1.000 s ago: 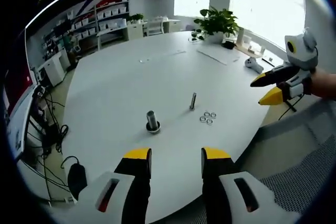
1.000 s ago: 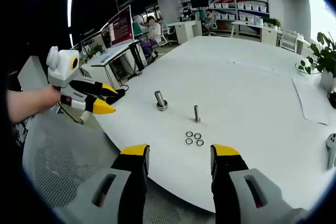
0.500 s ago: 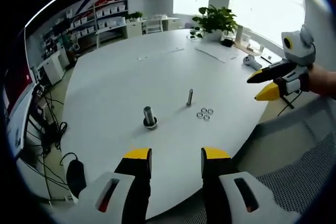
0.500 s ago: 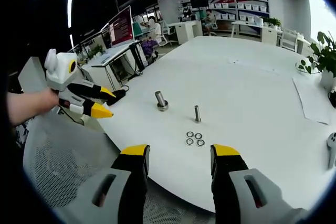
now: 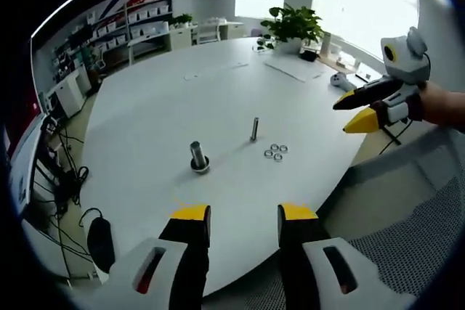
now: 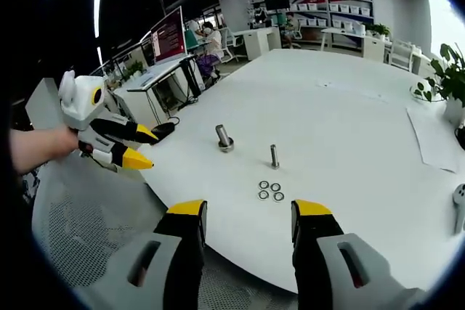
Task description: Place the washer onto the threaded stud by aligning its center hole with the stud, sliding it down to the base, and recovering from edge contact or off-axis alignment until the washer reaches the visible bottom stop.
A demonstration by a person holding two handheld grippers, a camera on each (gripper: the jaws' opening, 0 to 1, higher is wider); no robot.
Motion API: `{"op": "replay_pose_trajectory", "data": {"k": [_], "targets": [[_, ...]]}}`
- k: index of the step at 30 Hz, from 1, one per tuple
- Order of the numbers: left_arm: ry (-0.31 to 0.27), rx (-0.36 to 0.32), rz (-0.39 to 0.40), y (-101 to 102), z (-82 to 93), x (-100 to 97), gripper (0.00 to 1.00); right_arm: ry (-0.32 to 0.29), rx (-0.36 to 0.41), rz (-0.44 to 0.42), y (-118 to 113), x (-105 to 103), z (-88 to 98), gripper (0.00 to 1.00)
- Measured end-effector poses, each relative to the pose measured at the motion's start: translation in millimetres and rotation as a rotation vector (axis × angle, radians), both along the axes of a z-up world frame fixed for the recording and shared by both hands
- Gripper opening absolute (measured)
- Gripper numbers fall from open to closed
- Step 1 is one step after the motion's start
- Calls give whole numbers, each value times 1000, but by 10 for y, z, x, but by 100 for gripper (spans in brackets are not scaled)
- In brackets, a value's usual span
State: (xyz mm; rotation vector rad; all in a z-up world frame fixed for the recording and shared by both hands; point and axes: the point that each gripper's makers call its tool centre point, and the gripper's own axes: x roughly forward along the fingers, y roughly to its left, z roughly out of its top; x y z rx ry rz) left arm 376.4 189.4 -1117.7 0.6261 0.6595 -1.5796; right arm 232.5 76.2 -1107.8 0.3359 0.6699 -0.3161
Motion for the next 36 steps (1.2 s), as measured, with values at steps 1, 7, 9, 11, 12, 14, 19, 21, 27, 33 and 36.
{"op": "replay_pose_trajectory", "data": {"k": [1,7,9,11,12,14,19,21,27,33,36], "targets": [[5,-3,2,-5,14,-16,35,1,1,1,10,-4,8,49],[4,7,-21,-2,-74,-28,35,9,4,3,26,-12,0,49],[3,13,-26,0,-106,-17,34,12,4,3,18,-10,-23,49],[3,13,-29,-11,-104,-35,34,14,5,4,28,-19,-15,49],[5,11,-32,-17,-106,-43,34,16,6,4,28,-20,-28,49],[11,9,-42,-26,-107,-65,34,20,5,6,30,-22,-28,49],[4,12,-50,-25,-109,-64,34,27,2,10,34,-22,-40,49],[6,9,-50,-29,-118,-57,34,29,3,7,30,-23,-47,49],[-2,12,-58,-42,-127,-64,34,36,3,2,10,-32,-62,49],[8,11,-62,-43,-149,-64,33,33,4,-8,-20,-41,-54,48],[16,-3,-54,-55,-96,-80,33,43,0,-2,-6,-45,-45,48]]}}
